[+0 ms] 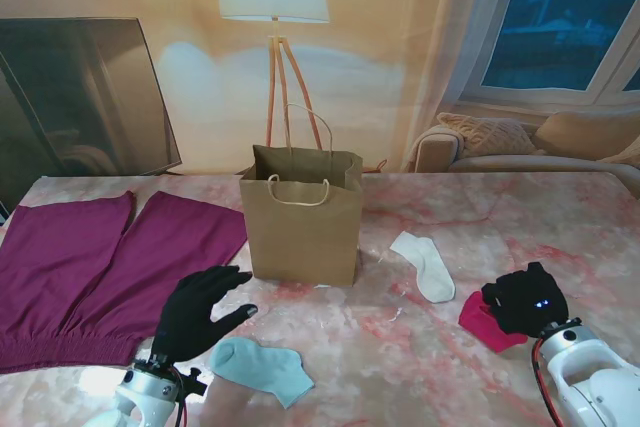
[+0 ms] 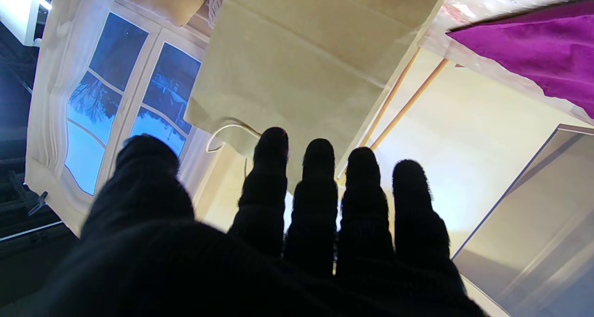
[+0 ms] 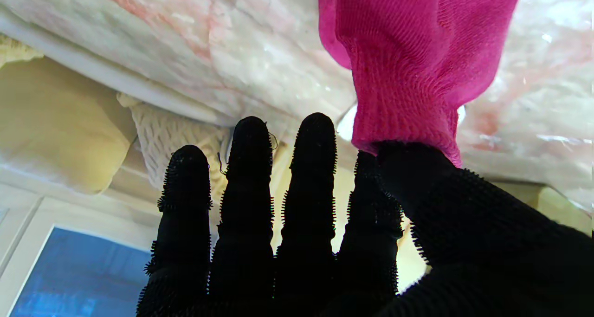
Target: Fold the socks and the shorts into the kraft paper bag
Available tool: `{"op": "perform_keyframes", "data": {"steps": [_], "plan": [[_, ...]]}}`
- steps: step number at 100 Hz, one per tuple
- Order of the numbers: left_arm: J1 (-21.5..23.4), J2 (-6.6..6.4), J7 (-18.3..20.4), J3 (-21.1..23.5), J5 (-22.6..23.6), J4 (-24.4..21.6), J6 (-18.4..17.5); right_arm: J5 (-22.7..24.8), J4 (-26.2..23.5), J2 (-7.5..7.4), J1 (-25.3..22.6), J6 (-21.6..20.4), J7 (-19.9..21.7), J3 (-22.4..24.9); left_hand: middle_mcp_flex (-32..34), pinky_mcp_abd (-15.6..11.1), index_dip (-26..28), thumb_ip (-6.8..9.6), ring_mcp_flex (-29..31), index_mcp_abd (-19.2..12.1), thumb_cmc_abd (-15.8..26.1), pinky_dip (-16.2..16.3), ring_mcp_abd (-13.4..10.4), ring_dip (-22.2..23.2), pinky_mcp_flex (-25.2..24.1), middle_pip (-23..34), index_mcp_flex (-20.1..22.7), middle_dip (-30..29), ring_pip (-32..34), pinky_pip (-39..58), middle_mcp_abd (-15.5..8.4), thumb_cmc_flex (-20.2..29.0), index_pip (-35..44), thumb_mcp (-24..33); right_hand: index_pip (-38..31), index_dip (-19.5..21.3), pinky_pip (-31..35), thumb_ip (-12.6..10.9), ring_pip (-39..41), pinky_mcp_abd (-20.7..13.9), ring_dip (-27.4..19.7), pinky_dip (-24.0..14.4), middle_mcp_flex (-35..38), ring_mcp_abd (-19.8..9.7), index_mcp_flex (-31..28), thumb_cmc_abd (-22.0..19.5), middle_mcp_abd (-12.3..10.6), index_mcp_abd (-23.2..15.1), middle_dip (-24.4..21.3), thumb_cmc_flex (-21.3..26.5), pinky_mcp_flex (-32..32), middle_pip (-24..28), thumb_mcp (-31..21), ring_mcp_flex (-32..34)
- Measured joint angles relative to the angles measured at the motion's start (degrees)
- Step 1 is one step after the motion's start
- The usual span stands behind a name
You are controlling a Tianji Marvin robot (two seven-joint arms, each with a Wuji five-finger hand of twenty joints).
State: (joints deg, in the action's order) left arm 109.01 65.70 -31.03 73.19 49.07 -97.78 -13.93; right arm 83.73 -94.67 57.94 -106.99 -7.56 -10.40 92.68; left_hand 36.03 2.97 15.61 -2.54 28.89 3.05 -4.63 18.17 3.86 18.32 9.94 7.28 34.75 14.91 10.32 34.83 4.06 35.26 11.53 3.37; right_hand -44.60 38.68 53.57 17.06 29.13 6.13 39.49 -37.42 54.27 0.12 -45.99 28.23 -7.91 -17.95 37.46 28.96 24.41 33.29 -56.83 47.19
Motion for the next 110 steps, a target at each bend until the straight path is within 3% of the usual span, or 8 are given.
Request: {"op": "perform_keyframes", "data": {"steps": [10,35,49,59,77,86,102,110], "plan": [[-0.03,0.0,0.07,0.0,-0.09,0.05,0.01,-0.06,1.06,-0.18,2.54,3.05,4.33,-2.58,0.0,0.0,0.0,0.0,0.0,0.0,0.0,0.0,0.0,0.0,0.0,0.0,0.0,0.0,0.0,0.0,0.0,0.0,0.0,0.0,0.0,0.0,0.27,0.0,0.0,0.0,0.0,0.0,0.0,-0.01,0.0,0.0,0.0,0.0,-0.09,0.0,0.0,0.0,0.01,0.0],[-0.14,0.0,0.41,-0.03,-0.26,0.21,0.03,-4.01,8.45,-0.24,8.55,7.29,3.76,-8.51,0.0,0.0,0.0,0.0,0.0,0.0,0.0,0.0,0.0,0.0,0.0,0.0,0.0,0.0,0.0,-0.01,0.0,0.0,0.0,-0.01,0.0,-0.83,0.29,0.0,0.0,0.0,0.0,0.0,0.0,-0.01,0.0,-0.1,0.0,0.0,-1.48,0.0,0.0,0.0,0.52,-0.01],[-0.31,-0.02,0.46,-0.24,-0.26,0.41,0.01,-4.07,11.48,-0.21,10.21,9.53,0.36,-10.21,0.0,0.0,0.0,0.0,0.0,0.0,0.0,0.0,0.0,0.0,0.0,0.0,0.0,0.0,0.0,-0.01,0.0,0.0,0.0,-0.01,-1.65,-12.42,0.56,0.0,0.0,0.0,-0.68,0.0,-3.04,-0.01,3.15,-0.83,0.0,-0.5,-7.23,-0.62,0.0,-0.02,0.53,-0.02],[-0.35,-0.01,0.46,-0.27,-0.26,0.47,0.01,-3.88,11.77,-0.11,10.16,10.94,-1.79,-10.14,0.0,0.0,0.0,0.0,0.0,0.0,0.0,0.0,0.0,0.0,0.0,0.0,0.0,0.0,0.0,-0.01,0.0,0.0,0.0,-0.01,0.08,-18.36,0.58,-0.02,-1.21,0.0,-1.97,0.5,-5.83,-0.01,6.61,-2.3,0.94,3.76,-9.9,-2.36,0.7,-1.22,0.49,-0.03],[-0.46,-0.02,0.54,-0.44,-0.22,0.65,0.02,-5.74,10.54,0.67,8.99,11.14,-2.9,-8.0,0.0,0.0,0.0,0.0,0.0,0.0,0.0,0.0,0.0,0.0,-0.01,0.0,0.0,0.0,0.0,-0.01,0.0,0.0,0.0,-0.01,4.98,-19.42,0.59,-0.12,-4.35,0.0,-5.35,3.61,-6.59,0.05,8.73,-4.59,2.67,7.2,-14.85,-2.36,3.59,-1.49,0.49,-0.04],[-0.55,-0.02,0.53,-0.59,-0.21,0.81,0.02,-5.88,9.43,0.83,8.4,11.29,-2.82,-7.1,0.0,0.0,0.0,0.0,0.0,0.0,0.0,0.0,0.0,0.0,-0.01,0.0,0.0,0.0,0.0,-0.01,0.0,0.0,0.0,-0.01,9.92,-18.5,0.59,-6.78,-6.51,-0.05,-7.61,5.8,-6.59,0.69,9.25,-6.29,3.45,9.16,-18.07,-5.42,3.98,-3.01,0.49,-0.03],[-0.57,-0.02,0.58,-0.68,-0.25,0.88,0.03,-7.49,7.3,0.93,7.99,12.1,2.84,-6.26,0.0,0.0,0.0,0.0,0.0,0.0,0.0,0.0,0.0,0.0,-0.01,0.0,0.0,0.0,0.0,-0.01,0.0,0.0,0.0,-0.01,15.28,-17.83,-0.36,-6.78,-9.85,-0.06,-9.82,7.07,-9.91,0.93,13.74,-8.24,4.95,12.15,-20.87,-7.4,3.13,-6.34,0.78,-0.33],[-0.58,-0.02,0.59,-0.68,-0.25,0.9,0.02,-8.28,7.3,0.95,8.01,12.19,3.05,-6.24,0.0,0.0,0.0,0.0,0.0,0.0,0.0,0.0,0.0,0.0,-0.01,0.0,0.0,0.0,0.0,-0.01,0.0,0.0,0.0,-0.01,15.98,-17.8,-1.51,-6.78,-11.62,-0.06,-11.21,7.55,-11.04,1.3,13.64,-7.57,5.14,12.26,-21.5,-9.62,2.01,-7.32,1.38,-1.78]]}}
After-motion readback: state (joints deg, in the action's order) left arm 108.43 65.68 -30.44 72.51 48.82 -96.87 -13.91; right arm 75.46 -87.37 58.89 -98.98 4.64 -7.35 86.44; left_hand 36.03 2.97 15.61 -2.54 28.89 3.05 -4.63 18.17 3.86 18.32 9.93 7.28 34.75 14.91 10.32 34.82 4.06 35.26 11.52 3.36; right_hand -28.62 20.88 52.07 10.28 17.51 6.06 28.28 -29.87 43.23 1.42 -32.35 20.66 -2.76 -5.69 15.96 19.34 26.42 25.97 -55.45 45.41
